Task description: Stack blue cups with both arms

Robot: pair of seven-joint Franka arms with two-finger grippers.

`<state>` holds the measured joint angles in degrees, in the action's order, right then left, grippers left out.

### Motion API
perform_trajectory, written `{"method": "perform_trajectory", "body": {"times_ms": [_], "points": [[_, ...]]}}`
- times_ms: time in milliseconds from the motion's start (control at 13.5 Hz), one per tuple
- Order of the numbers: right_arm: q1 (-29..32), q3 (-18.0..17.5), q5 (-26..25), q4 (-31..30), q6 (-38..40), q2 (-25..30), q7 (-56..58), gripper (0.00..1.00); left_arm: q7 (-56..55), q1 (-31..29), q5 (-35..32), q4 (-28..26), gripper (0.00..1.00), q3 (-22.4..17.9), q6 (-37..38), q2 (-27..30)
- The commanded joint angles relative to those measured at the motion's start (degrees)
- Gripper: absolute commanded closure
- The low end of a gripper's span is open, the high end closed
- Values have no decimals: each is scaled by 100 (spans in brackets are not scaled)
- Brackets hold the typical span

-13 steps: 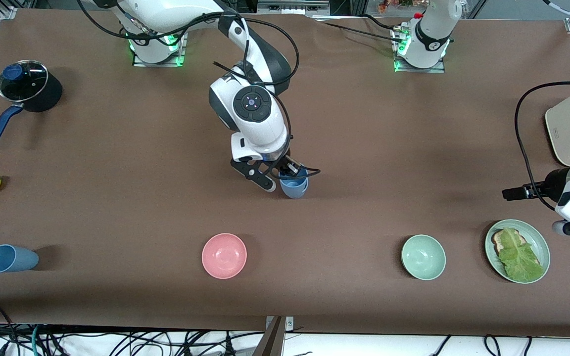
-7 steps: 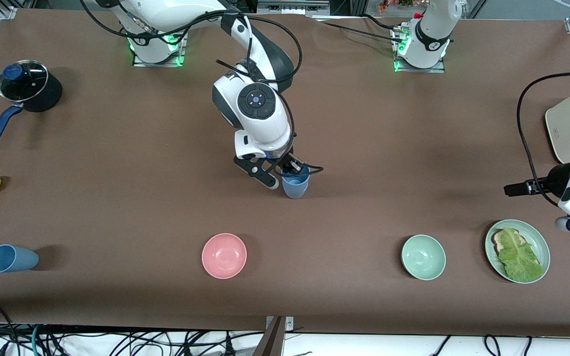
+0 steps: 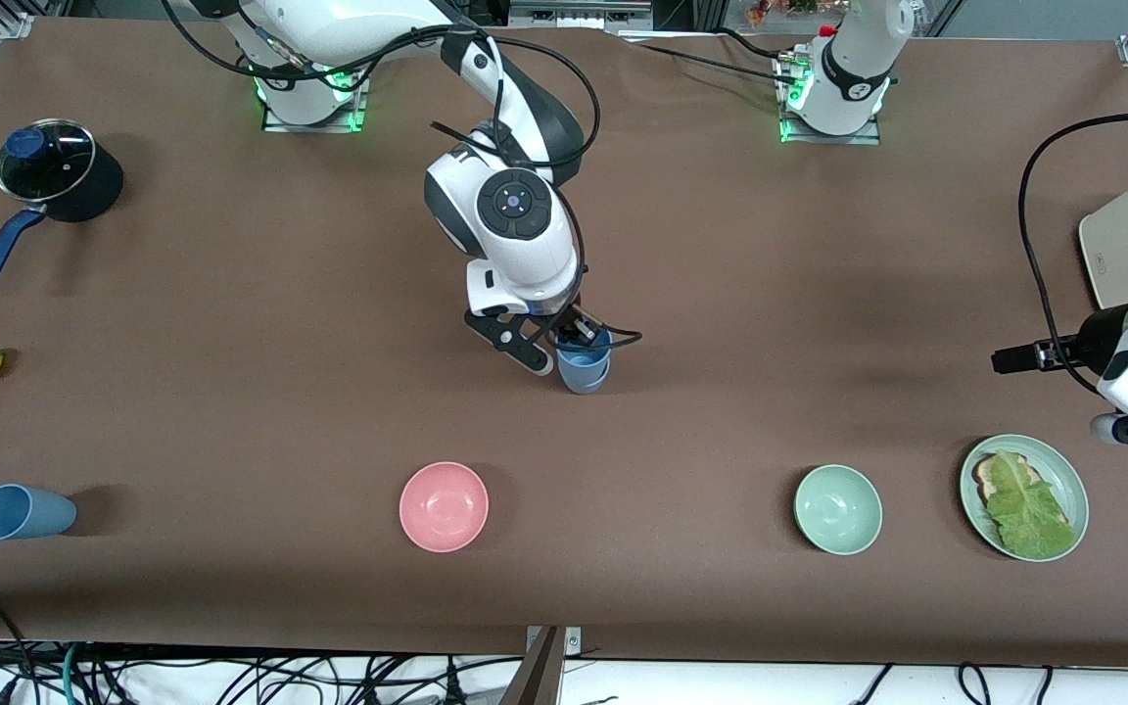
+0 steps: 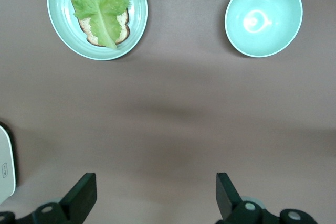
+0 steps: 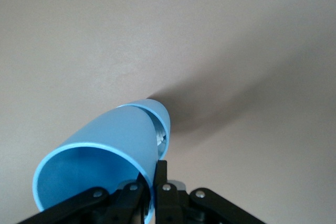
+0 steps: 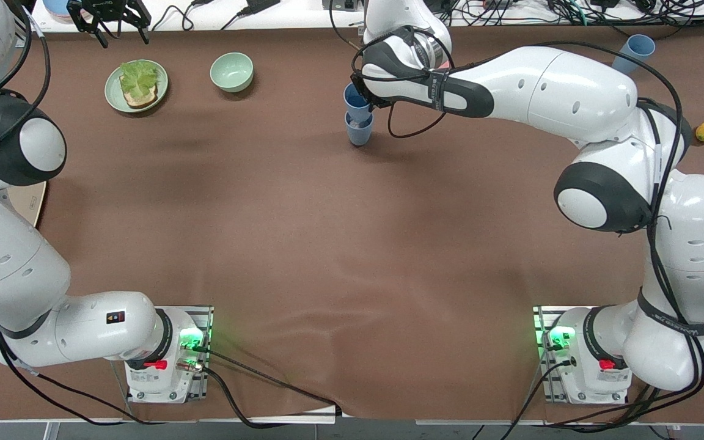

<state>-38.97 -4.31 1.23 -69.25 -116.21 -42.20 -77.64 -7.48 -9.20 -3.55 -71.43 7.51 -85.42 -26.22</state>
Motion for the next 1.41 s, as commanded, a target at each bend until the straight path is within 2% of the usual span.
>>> {"method": "perform_trajectory", "body": {"times_ms": [0,74,297,371,445,519,594,668,816,890,965,1039,1113,1261,1336], "points": [[-49,18,-88,70,54,-16,-111,84,107,-56,284,15,0,-39,-45,65],[-31,18,-88,70,54,-16,-111,79,98,-65,423,-11,0,-39,-202,82],[-5,27,-88,87,115,36,-68,70,98,-56,583,-221,0,-48,-545,222],[56,44,-88,122,290,63,2,69,124,31,583,-649,0,-117,-894,554],[152,62,-88,166,492,89,125,66,98,206,609,-1323,0,-301,-1498,948],[292,45,-70,192,703,220,465,64,72,643,601,-1773,0,-790,-1931,1309],[433,45,-53,184,905,282,817,62,54,1169,566,-1917,0,-1282,-2039,1478],[617,45,-18,184,1133,396,1203,61,115,1192,566,-1979,0,-1330,-2032,1654],[1065,36,18,149,1625,703,2213,50,107,1157,531,-1989,0,-1322,-1569,1822],[1259,45,18,140,1880,835,2696,41,98,1218,435,-1963,0,-1296,-1461,1866],[1496,45,9,114,2048,958,3136,28,107,1149,495,-1962,0,-1278,-1243,2119],[1716,45,18,53,2145,1099,3480,7,98,1209,469,-1962,0,-1243,-927,2278],[1953,53,18,-61,2155,1283,3692,0,98,1166,451,-1945,0,-1130,-828,2280],[2366,97,18,-272,2260,1617,4122,0,159,1157,487,-1962,0,-1067,-749,2280],[2473,237,18,-291,2347,1732,4543,0,159,1192,495,-1988,0,-1058,-635,2332]]}}
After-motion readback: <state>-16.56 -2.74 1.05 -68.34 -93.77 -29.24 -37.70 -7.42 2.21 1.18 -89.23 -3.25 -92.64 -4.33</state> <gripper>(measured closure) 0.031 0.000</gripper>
